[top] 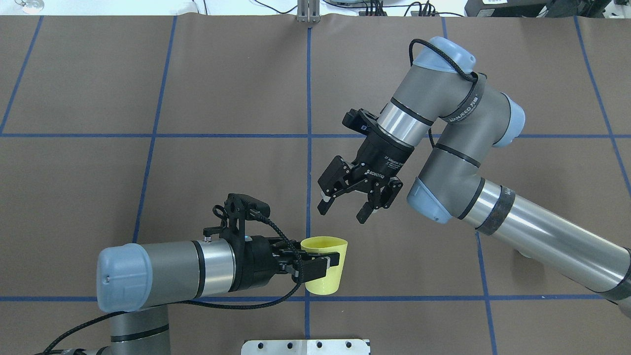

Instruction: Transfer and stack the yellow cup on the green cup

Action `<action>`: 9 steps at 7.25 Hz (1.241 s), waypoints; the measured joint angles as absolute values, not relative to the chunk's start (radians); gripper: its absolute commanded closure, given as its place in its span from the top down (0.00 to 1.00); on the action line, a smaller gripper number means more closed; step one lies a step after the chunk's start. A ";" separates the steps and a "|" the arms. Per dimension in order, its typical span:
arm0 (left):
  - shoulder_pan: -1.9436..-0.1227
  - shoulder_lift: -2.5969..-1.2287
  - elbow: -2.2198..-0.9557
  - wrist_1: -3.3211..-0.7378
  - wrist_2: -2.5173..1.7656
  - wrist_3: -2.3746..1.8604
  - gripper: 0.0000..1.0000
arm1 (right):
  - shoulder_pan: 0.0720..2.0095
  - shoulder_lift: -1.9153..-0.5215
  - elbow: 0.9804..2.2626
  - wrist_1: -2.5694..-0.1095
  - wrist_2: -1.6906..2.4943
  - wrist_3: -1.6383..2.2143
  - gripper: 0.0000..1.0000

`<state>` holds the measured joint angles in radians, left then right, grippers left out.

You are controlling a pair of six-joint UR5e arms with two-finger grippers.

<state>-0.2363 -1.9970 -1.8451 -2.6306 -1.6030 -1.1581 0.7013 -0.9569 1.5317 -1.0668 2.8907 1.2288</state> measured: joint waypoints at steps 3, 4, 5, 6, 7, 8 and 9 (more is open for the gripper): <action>-0.237 -1.997 -1.839 -2.633 -1.603 -1.158 0.25 | 0.683 -0.969 1.532 -1.067 2.924 1.227 0.77; -0.237 -1.998 -1.838 -2.634 -1.603 -1.158 0.25 | 0.675 -0.970 1.531 -1.068 2.935 1.228 0.77; -0.237 -1.999 -1.839 -2.634 -1.603 -1.158 0.25 | 0.667 -0.971 1.529 -1.068 2.938 1.228 0.74; -0.237 -2.000 -1.839 -2.634 -1.603 -1.158 0.25 | 0.663 -0.972 1.528 -1.068 2.939 1.229 0.63; -0.237 -2.000 -1.840 -2.634 -1.603 -1.158 0.25 | 0.662 -0.973 1.526 -1.068 2.939 1.229 0.52; -0.237 -2.000 -1.840 -2.634 -1.603 -1.158 0.25 | 0.662 -0.975 1.524 -1.068 2.939 1.229 0.45; -0.237 -2.000 -1.840 -2.634 -1.603 -1.158 0.25 | 0.661 -0.978 1.524 -1.068 2.939 1.229 0.42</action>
